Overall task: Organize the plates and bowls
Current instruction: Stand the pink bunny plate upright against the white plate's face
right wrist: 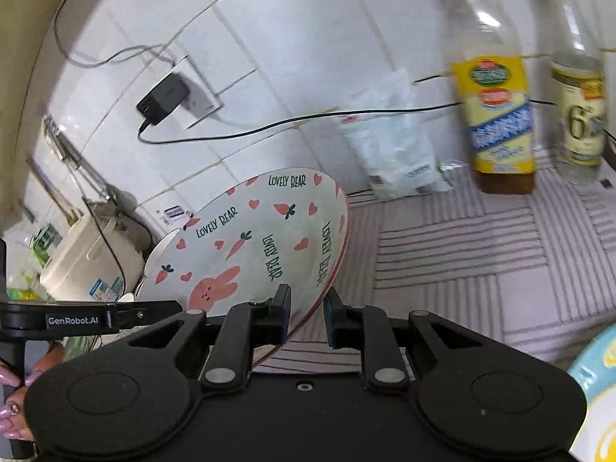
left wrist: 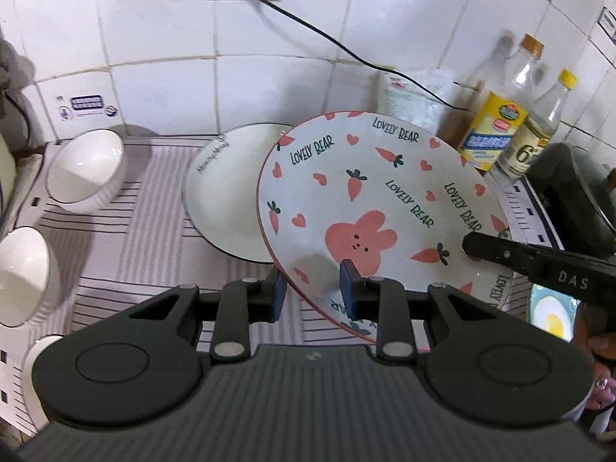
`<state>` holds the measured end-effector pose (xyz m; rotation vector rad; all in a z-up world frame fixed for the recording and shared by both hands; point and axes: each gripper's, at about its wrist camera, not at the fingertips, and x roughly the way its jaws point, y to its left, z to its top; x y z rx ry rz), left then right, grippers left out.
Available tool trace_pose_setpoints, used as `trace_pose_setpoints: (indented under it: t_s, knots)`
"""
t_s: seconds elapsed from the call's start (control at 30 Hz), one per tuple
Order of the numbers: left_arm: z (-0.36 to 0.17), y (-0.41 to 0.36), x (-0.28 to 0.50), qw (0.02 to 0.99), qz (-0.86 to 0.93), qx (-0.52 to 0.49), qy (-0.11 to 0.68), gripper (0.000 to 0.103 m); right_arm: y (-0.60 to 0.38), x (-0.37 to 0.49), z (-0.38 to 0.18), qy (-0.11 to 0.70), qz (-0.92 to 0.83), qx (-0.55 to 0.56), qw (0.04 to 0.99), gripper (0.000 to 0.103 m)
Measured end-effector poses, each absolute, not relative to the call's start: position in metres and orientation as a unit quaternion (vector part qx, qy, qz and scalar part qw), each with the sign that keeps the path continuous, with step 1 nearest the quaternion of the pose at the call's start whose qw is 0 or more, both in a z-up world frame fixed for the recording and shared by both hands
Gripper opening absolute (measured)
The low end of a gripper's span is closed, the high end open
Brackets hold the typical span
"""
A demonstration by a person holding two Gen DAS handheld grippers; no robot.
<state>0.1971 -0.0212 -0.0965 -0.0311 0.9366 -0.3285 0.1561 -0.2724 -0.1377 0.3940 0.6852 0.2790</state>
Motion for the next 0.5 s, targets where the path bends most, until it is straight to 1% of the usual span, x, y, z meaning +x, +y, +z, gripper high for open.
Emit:
trace_pose_setpoints:
  t_s: [0.23,0.5]
  knots:
    - [-0.105,0.008,0.211,0.883,-0.130,-0.028,0.450,0.028,-0.248,0.184,-0.144,0.336,0.168,0.177,0.910,0.023]
    - [-0.136,0.026,0.255,0.872,-0.110,-0.044,0.475,0.027,-0.230,0.221,-0.167,0.337,0.184,0.173,0.907,0.023]
